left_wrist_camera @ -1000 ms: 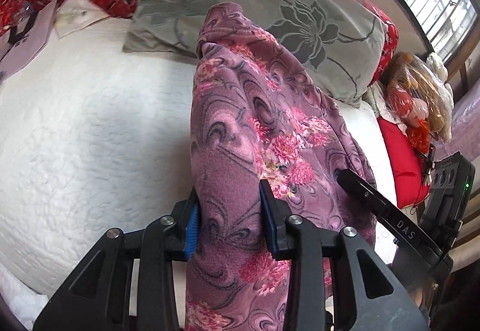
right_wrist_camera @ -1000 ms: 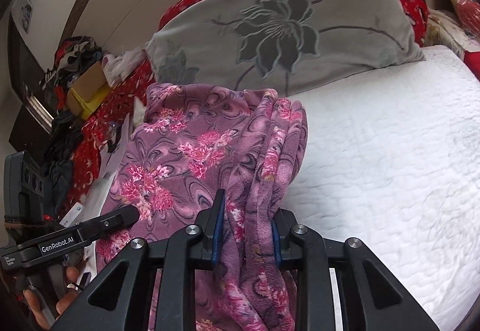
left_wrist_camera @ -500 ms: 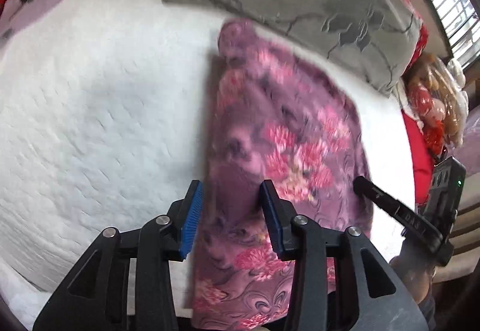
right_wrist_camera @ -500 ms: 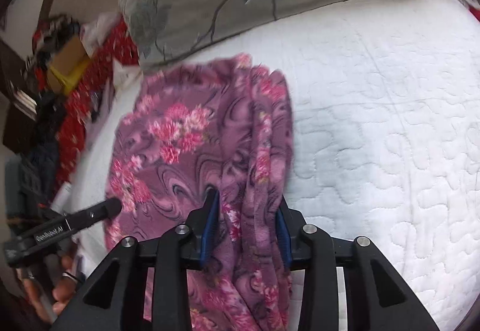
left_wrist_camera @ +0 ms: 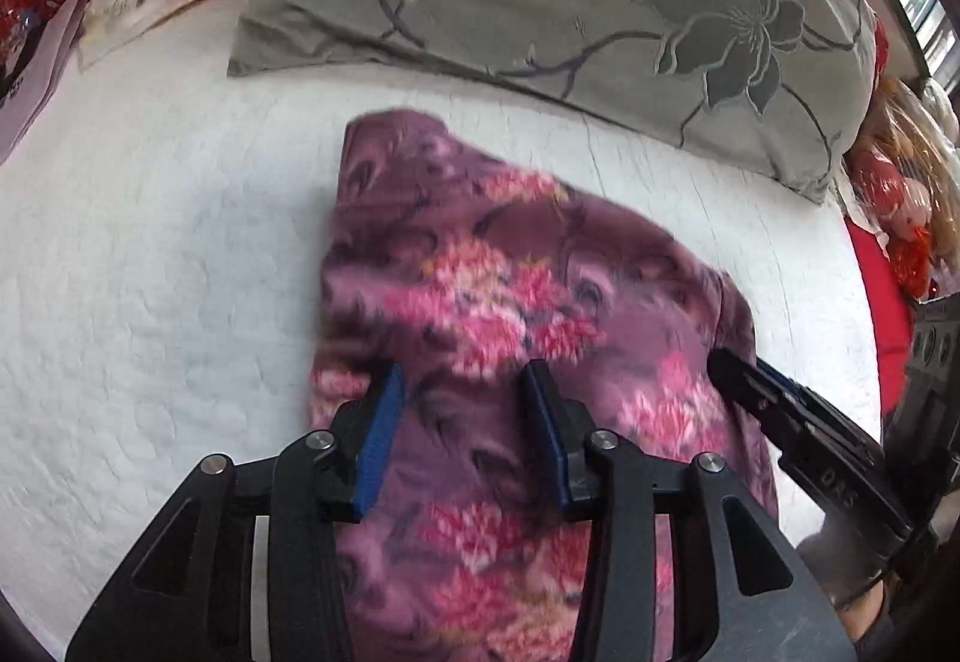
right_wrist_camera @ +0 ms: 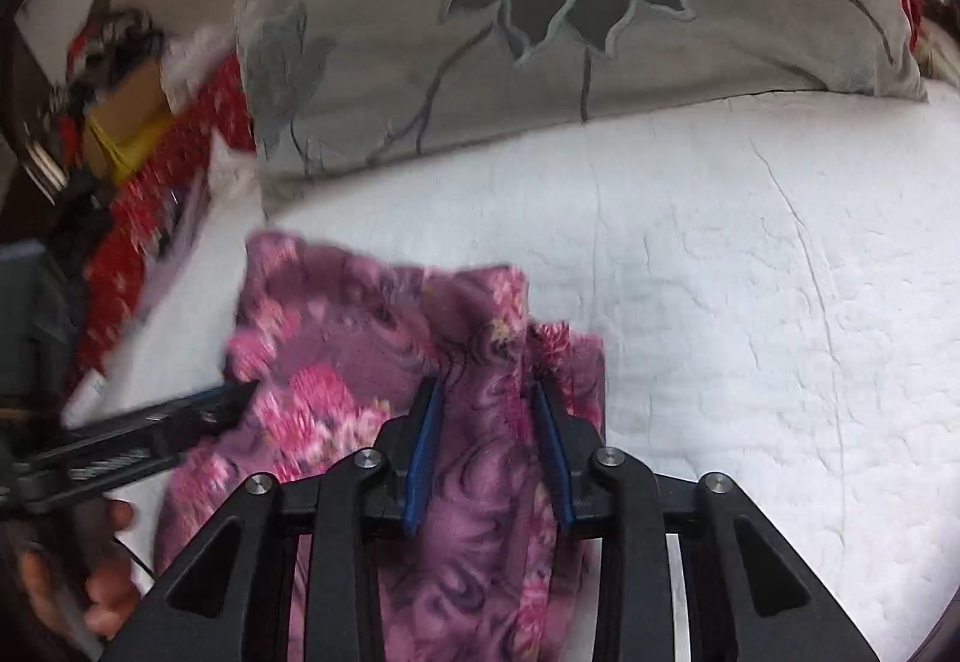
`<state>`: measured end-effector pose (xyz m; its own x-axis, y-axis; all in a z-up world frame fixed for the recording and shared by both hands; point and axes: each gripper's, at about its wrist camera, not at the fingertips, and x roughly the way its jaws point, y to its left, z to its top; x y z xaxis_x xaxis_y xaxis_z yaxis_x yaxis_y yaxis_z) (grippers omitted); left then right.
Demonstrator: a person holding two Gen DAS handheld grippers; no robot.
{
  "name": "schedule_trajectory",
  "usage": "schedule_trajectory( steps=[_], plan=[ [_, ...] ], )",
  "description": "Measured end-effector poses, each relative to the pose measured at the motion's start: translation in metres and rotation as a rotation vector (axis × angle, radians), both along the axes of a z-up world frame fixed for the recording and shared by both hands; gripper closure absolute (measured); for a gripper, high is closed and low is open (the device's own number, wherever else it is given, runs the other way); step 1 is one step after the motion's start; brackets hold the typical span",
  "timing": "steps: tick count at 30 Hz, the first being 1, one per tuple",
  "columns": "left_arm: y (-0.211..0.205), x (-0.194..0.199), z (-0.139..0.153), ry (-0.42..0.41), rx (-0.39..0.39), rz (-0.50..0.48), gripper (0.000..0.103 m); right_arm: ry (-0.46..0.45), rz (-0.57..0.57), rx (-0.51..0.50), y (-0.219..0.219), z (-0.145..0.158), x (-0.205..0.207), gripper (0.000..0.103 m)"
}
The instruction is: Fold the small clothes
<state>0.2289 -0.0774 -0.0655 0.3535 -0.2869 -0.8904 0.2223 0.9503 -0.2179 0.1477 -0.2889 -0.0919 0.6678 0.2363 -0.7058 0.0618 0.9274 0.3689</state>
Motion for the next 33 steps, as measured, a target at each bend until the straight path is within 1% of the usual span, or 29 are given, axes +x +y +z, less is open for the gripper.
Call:
schedule_trajectory(
  steps=[2,3,4,5,7,8,9,10,11,12,13,14,16,17,19,20,21,22,23,24,25,27,29,30,31,32,33],
  plan=[
    [0.005,0.001,0.009,0.025,-0.008,-0.012,0.063,0.024,0.021,-0.020,0.001,0.007,0.001,0.074],
    [0.010,-0.002,0.016,0.020,-0.019,-0.014,0.063,0.026,0.033,-0.047,0.002,0.014,-0.002,0.073],
    [0.016,-0.010,0.025,-0.002,-0.029,-0.021,0.063,0.014,0.044,-0.082,0.003,0.024,-0.011,0.067],
    [0.023,-0.021,0.032,-0.030,-0.028,-0.030,0.063,0.000,0.071,-0.088,0.003,0.032,-0.017,0.067],
    [0.033,-0.043,0.037,-0.057,-0.025,-0.046,0.057,-0.024,0.158,-0.068,0.004,0.041,-0.037,0.067],
    [0.038,-0.055,0.032,-0.055,-0.027,-0.037,0.048,-0.025,0.180,-0.070,0.007,0.040,-0.043,0.066],
    [0.041,-0.063,0.023,-0.045,-0.023,-0.027,0.045,-0.009,0.214,-0.076,0.010,0.035,-0.050,0.066],
    [0.041,-0.068,0.011,-0.016,-0.011,-0.029,0.045,0.029,0.235,-0.104,0.013,0.025,-0.053,0.066],
    [0.040,-0.070,-0.004,0.026,-0.002,-0.035,0.042,0.074,0.237,-0.148,0.017,0.015,-0.052,0.062],
    [0.043,-0.072,-0.008,0.039,-0.010,-0.024,0.042,0.138,0.235,-0.210,0.021,-0.001,-0.050,0.056],
    [0.047,-0.075,-0.005,0.045,-0.025,-0.009,0.042,0.146,0.217,-0.231,0.021,-0.008,-0.051,0.052],
    [0.051,-0.078,0.002,0.049,-0.026,-0.003,0.043,0.141,0.194,-0.220,0.019,-0.004,-0.053,0.051],
    [0.056,-0.090,0.017,0.010,0.008,-0.010,0.043,0.152,0.163,-0.213,0.017,0.008,-0.059,0.051],
    [0.059,-0.101,0.023,-0.023,0.028,-0.020,0.043,0.139,0.171,-0.211,0.018,0.014,-0.065,0.047],
    [0.059,-0.112,0.021,-0.031,0.050,-0.032,0.037,0.116,0.232,-0.206,0.024,0.022,-0.084,0.047],
    [0.058,-0.118,0.013,-0.021,0.067,-0.035,0.035,0.120,0.255,-0.215,0.029,0.021,-0.092,0.044],
    [0.056,-0.121,0.002,-0.012,0.082,-0.041,0.032,0.134,0.269,-0.230,0.031,0.015,-0.099,0.042],
    [0.055,-0.125,-0.008,-0.004,0.102,-0.044,0.029,0.164,0.273,-0.268,0.034,0.004,-0.105,0.038],
    [0.056,-0.127,-0.010,0.006,0.102,-0.030,0.028,0.193,0.269,-0.315,0.035,-0.009,-0.110,0.032],
    [0.058,-0.128,-0.007,0.014,0.089,-0.016,0.029,0.197,0.262,-0.330,0.034,-0.014,-0.113,0.031],
    [0.061,-0.131,-0.002,0.020,0.081,-0.010,0.029,0.190,0.239,-0.322,0.030,-0.013,-0.119,0.030],
    [0.065,-0.143,0.007,-0.010,0.089,-0.025,0.029,0.187,0.193,-0.322,0.023,-0.004,-0.130,0.030],
    [0.064,-0.156,0.004,-0.046,0.153,-0.040,0.029,0.167,0.194,-0.329,0.020,0.000,-0.146,0.028],
    [0.061,-0.160,-0.004,-0.042,0.196,-0.055,0.029,0.175,0.186,-0.358,0.017,-0.005,-0.155,0.028],
    [0.057,-0.164,-0.012,-0.030,0.236,-0.067,0.029,0.217,0.168,-0.410,0.015,-0.017,-0.156,0.028],
    [0.055,-0.168,-0.019,-0.019,0.269,-0.067,0.029,0.256,0.157,-0.441,0.012,-0.026,-0.158,0.028],
    [0.055,-0.173,-0.018,-0.025,0.273,-0.062,0.029,0.310,0.140,-0.477,0.009,-0.039,-0.159,0.028]
  ],
)
